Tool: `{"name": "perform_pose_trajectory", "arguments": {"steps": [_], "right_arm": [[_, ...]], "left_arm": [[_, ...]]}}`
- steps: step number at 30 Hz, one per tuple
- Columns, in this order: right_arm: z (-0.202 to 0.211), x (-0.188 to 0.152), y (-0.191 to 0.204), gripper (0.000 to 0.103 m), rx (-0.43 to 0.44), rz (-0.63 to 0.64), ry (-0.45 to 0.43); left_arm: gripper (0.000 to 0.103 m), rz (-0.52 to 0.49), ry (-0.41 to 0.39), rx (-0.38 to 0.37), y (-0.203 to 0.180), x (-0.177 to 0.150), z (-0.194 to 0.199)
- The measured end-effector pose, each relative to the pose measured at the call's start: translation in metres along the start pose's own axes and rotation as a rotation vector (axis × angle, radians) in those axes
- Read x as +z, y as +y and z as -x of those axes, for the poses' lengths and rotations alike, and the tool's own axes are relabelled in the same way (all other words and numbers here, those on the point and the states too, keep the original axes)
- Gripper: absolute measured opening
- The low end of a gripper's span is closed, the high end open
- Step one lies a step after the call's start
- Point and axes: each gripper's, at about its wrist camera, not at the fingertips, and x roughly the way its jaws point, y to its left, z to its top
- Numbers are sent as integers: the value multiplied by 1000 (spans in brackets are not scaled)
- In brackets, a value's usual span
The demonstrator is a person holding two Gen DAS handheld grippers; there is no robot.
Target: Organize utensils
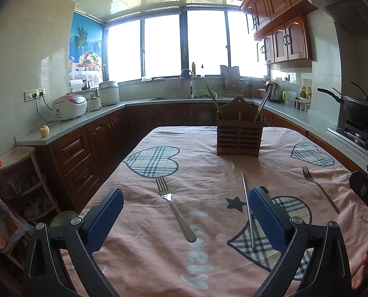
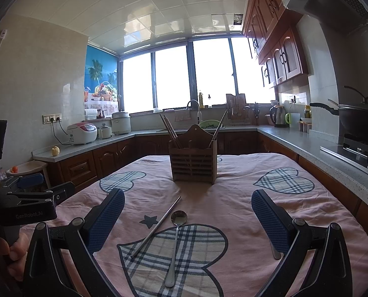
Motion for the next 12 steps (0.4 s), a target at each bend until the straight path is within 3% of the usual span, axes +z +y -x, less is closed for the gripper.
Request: {"name": "perform_pose_trajectory", "arguments": {"steps": [12], "right_arm": [[-14, -4, -6, 103, 5, -7, 36]], "left_arm": [[102, 5, 7, -27, -6, 6, -6]]}}
